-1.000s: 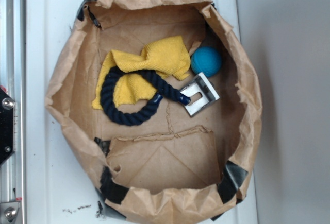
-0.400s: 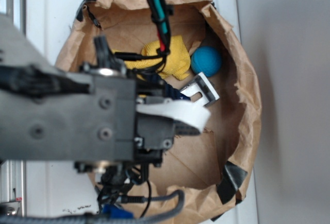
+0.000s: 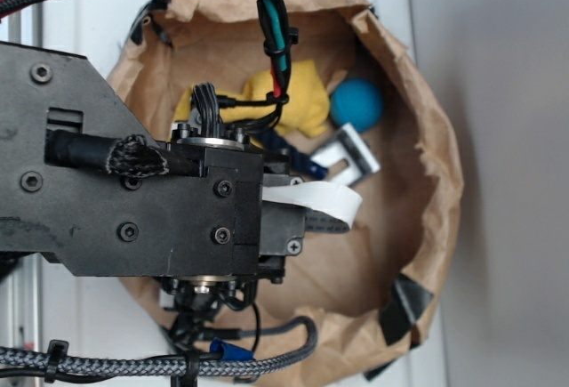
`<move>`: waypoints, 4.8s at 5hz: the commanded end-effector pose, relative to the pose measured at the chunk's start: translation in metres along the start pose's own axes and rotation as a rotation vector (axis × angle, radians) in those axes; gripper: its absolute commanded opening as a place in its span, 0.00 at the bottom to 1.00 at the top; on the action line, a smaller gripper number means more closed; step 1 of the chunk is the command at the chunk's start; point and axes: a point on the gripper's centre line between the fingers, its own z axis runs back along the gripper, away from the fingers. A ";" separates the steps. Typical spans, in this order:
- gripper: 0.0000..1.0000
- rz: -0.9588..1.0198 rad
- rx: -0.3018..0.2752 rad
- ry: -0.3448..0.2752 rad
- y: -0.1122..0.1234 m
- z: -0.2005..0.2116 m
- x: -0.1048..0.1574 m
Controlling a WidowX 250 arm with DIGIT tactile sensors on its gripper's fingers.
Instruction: Grab the blue rope.
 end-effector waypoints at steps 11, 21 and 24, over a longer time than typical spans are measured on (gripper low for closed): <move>1.00 -0.030 -0.034 -0.071 -0.022 -0.075 0.039; 1.00 0.027 -0.224 -0.211 0.018 -0.075 0.030; 1.00 -0.057 -0.207 -0.145 -0.007 -0.090 0.024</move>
